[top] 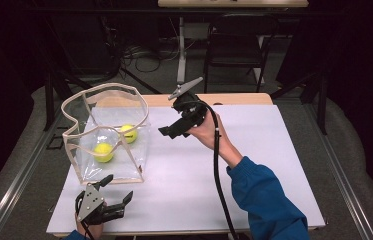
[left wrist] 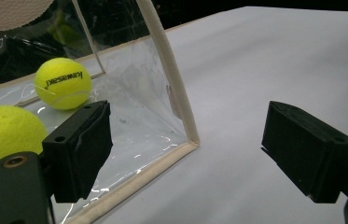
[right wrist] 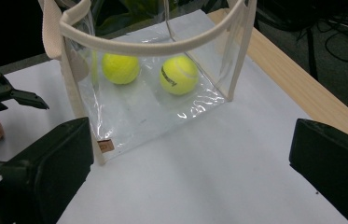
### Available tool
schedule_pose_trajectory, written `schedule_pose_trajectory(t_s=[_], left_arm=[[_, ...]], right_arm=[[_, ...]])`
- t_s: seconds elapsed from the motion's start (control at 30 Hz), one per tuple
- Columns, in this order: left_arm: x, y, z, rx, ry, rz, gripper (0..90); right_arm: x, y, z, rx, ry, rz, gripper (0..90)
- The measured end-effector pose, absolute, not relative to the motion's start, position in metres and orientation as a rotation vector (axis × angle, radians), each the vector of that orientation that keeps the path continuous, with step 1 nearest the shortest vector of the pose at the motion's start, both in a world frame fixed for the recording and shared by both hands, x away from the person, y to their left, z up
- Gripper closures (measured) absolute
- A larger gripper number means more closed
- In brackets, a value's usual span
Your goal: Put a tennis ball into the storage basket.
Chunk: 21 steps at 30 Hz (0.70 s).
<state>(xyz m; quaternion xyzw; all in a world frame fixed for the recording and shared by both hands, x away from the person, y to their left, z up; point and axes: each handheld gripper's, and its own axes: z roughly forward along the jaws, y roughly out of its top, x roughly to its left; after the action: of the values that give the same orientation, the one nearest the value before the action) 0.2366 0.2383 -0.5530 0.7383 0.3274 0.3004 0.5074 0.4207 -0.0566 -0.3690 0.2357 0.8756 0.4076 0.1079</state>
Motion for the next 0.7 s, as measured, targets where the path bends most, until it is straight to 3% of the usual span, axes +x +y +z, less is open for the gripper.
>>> schedule_pose_trajectory(t_s=[0.7], left_arm=[[0.237,0.238,-0.553,1.786,0.779,0.724,16.0]], right_arm=[[0.397,-0.098,-0.391,0.733,2.548,1.18,0.0]])
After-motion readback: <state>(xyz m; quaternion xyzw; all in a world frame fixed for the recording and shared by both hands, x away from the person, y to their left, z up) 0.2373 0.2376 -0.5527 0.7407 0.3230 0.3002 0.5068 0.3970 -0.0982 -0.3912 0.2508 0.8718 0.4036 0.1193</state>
